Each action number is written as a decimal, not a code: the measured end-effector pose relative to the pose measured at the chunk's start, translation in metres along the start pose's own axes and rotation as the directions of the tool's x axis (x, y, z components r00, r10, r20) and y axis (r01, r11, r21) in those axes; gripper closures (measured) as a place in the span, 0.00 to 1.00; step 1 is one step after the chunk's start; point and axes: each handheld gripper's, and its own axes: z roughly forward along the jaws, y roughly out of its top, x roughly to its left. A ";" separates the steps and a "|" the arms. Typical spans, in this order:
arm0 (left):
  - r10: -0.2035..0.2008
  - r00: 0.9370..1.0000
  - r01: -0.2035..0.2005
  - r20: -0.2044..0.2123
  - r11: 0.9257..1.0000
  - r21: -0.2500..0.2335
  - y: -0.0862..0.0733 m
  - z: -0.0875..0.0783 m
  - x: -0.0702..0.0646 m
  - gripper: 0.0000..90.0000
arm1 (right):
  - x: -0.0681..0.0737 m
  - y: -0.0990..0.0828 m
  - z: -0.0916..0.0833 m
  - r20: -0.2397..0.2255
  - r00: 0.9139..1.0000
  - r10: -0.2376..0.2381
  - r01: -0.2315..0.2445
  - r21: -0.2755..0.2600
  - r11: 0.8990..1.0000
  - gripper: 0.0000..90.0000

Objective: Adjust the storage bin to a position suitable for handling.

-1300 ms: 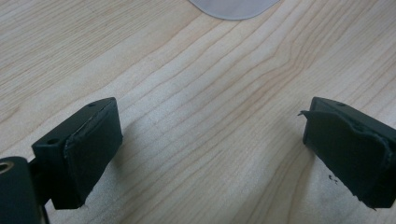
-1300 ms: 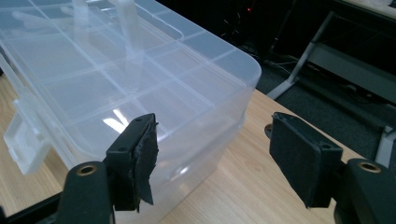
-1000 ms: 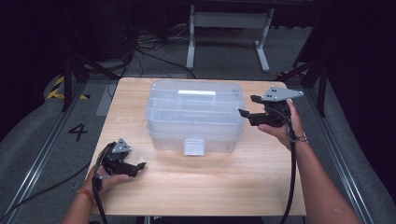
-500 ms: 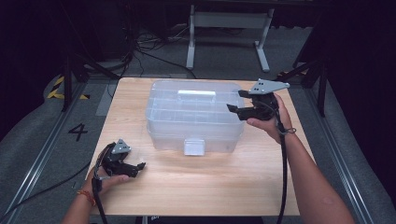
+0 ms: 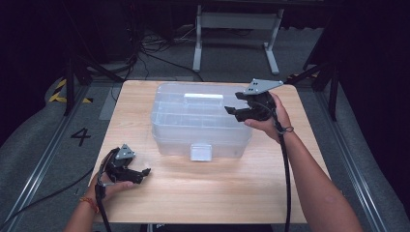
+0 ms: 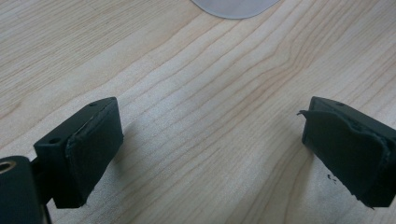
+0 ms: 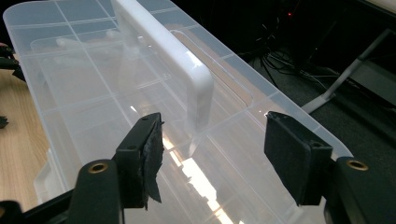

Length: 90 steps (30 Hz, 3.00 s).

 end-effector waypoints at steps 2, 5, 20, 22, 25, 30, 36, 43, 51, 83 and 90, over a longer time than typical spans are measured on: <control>0.000 1.000 0.000 0.000 1.000 0.000 0.000 0.000 0.000 0.06 | 0.000 0.002 0.003 -0.005 1.000 -0.010 0.010 0.007 1.000 0.45; 0.000 1.000 0.000 0.000 1.000 0.000 0.000 0.000 0.000 0.06 | 0.001 0.006 0.008 -0.018 1.000 -0.015 0.016 0.021 1.000 0.49; -0.002 1.000 0.002 -0.001 1.000 0.000 0.000 0.000 0.000 0.06 | 0.006 0.020 0.028 -0.056 0.997 -0.061 0.063 0.046 0.997 0.63; -0.002 1.000 0.002 -0.001 1.000 0.000 0.000 0.000 0.000 0.06 | 0.007 0.022 0.030 -0.063 0.996 -0.063 0.066 0.051 0.997 0.65; -0.001 1.000 0.001 -0.001 1.000 0.000 0.000 0.000 0.000 0.06 | 0.008 0.024 0.034 -0.049 0.996 -0.071 0.074 0.060 0.995 0.68; -0.005 1.000 0.005 0.007 1.000 0.000 0.000 0.000 0.000 0.07 | 0.005 0.025 0.039 -0.039 0.998 -0.055 0.057 0.071 0.996 0.75; -0.019 1.000 0.019 -0.017 1.000 -0.007 0.000 -0.005 0.002 0.18 | 0.006 0.026 0.045 -0.016 0.998 -0.062 0.063 0.102 0.993 0.79; -0.008 0.999 0.006 -0.039 0.998 -0.060 0.007 -0.016 0.001 0.39 | 0.005 0.027 0.046 -0.017 0.998 -0.063 0.065 0.102 0.993 0.80; -0.010 0.998 0.000 -0.059 0.985 -0.172 0.030 -0.035 -0.010 0.43 | 0.003 0.033 0.047 0.004 0.997 -0.074 0.073 0.122 0.990 0.80; -0.004 0.999 -0.012 -0.047 0.946 -0.323 0.086 -0.052 -0.022 0.82 | -0.014 0.053 0.050 -0.008 0.999 -0.043 0.044 0.171 0.984 0.79; 0.020 0.998 -0.037 -0.051 0.938 -0.345 0.092 -0.056 -0.026 0.85 | -0.010 0.050 0.049 -0.018 0.997 -0.081 0.083 0.178 0.981 0.79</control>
